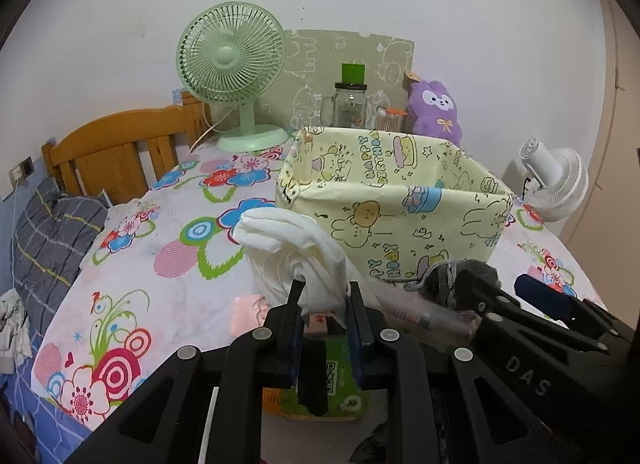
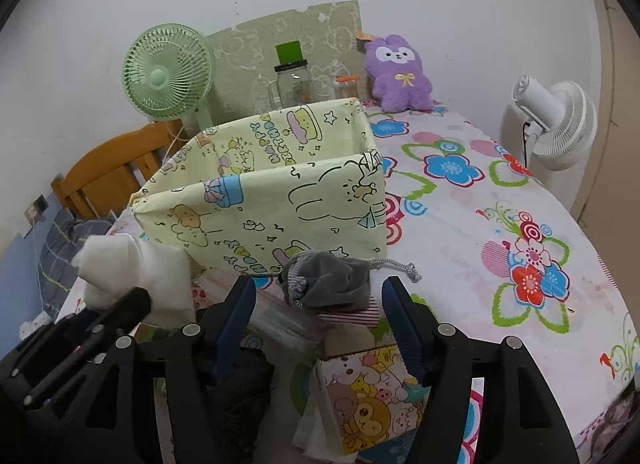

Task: Organize soft objects
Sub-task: 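Grasp the white cloth with the left tool while the right tool grasps the grey pouch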

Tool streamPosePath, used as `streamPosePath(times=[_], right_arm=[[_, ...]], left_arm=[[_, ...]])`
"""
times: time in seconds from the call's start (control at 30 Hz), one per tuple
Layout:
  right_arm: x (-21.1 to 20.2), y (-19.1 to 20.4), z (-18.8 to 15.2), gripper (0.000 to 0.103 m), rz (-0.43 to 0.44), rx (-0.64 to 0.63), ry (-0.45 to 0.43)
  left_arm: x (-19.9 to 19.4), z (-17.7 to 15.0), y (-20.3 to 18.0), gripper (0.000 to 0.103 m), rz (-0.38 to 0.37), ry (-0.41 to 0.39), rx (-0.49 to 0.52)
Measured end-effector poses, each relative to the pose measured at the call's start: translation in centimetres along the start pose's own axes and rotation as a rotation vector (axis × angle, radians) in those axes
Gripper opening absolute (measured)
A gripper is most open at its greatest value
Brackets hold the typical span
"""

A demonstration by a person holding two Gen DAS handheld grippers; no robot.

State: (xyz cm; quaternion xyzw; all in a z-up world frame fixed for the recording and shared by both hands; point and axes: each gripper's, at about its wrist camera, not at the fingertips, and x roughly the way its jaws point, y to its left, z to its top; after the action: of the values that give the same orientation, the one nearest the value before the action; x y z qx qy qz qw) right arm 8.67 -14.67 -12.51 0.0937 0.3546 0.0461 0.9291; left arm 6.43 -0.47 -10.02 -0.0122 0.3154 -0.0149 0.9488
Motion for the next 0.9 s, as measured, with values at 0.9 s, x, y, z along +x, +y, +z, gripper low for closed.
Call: streamPosePath(times=[0.9], right_arm=[[0.6,0.7,0.3,0.041,0.009,-0.022,0.020]], left_arm=[[0.7,0.1,-0.6,0.017,-0.028,0.022,0.006]])
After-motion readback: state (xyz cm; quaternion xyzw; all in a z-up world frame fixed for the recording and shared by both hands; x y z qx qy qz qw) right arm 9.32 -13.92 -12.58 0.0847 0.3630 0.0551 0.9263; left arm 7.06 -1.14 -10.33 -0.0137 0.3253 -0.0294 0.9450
